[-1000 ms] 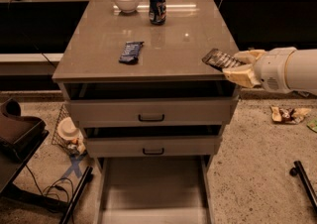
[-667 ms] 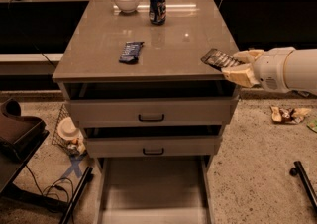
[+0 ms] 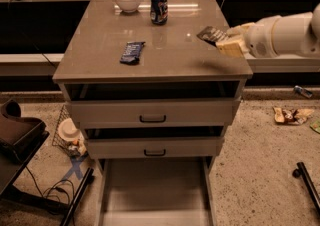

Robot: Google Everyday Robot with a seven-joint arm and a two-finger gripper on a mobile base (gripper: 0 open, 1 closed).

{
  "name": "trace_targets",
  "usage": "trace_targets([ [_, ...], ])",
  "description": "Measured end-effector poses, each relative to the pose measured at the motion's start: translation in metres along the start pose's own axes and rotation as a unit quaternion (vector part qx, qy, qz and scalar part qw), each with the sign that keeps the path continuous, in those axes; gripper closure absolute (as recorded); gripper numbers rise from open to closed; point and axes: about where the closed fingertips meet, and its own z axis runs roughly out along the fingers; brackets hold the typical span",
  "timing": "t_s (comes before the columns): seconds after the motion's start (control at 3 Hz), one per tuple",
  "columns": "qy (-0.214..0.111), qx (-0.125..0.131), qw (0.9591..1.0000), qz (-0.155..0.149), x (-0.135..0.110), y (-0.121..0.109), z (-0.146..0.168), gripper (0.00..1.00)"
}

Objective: Pick rxbar chocolate from bottom drawer and place on counter

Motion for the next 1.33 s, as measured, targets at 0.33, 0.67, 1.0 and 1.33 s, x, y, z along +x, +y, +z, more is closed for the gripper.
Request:
trace_targets([
  [0.33, -0.001, -0.006, 0.9998, 0.021, -0.019, -0.043, 0.037, 1.0],
  [0.67, 0.003, -0.008, 0.999, 0.044, -0.023, -0.075, 0.072, 1.0],
  [1.0, 0.006, -0.019, 0.9972, 0.073, -0.009, -0.093, 0.108, 1.0],
  [1.33, 0.004, -0.018, 0.9972, 0.072, -0.009, -0.095, 0.111, 0.82],
])
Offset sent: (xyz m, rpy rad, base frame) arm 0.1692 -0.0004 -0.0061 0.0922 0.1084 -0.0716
